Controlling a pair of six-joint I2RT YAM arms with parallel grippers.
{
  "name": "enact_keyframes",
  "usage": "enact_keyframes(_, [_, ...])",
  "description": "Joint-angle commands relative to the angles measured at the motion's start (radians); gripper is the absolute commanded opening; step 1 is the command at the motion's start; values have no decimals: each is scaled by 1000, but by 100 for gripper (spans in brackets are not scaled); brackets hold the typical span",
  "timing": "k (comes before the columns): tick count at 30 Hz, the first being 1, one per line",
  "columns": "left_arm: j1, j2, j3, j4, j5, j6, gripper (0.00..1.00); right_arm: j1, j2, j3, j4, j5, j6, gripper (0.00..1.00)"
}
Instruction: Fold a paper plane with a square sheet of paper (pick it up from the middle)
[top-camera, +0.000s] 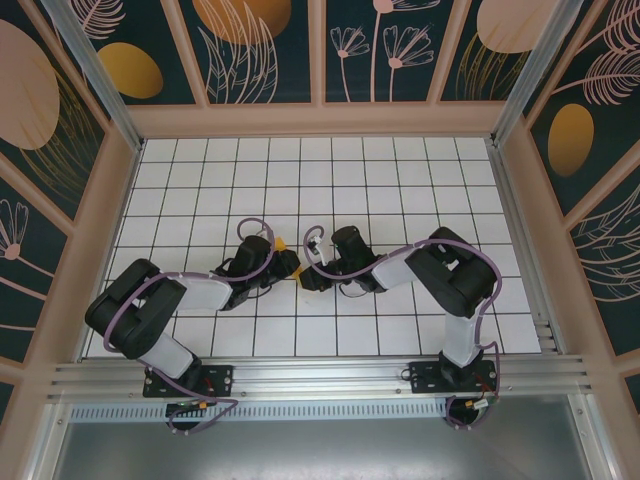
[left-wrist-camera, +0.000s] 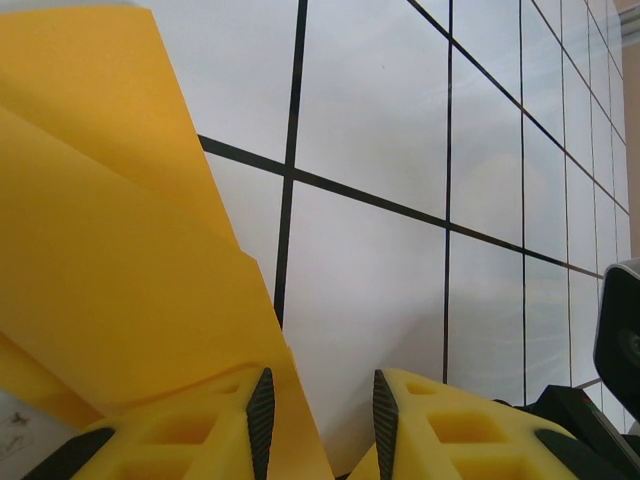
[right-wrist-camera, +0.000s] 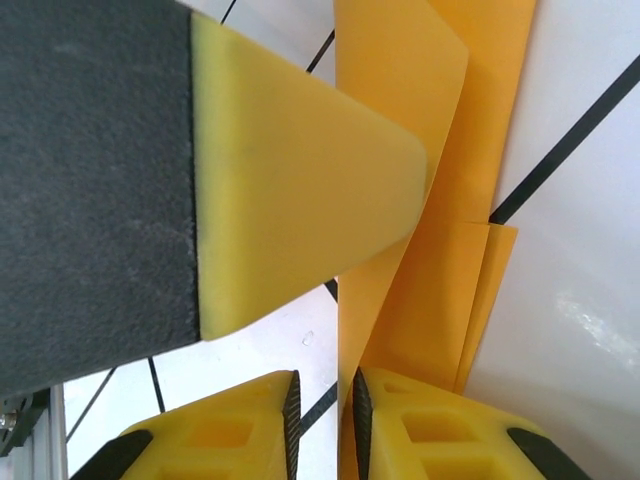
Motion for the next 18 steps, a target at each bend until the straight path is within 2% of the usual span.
enact_keyframes(1, [5,16,20,-17,-19,-14,34,-8,-2,-16,-12,40,-50,24])
enact_keyframes(7, [9,8,22,-23,-20,-15,34,-8,13,-15,-16,72,-56,12])
enact_keyframes(12, [16,-7,21,-28,-18,-9,34,-8,3,-16,-1,35,-37,1])
enact_keyframes(18, [17,-47,12,-25,-10,16,35,-13,-17,-18,32,-67,52,0])
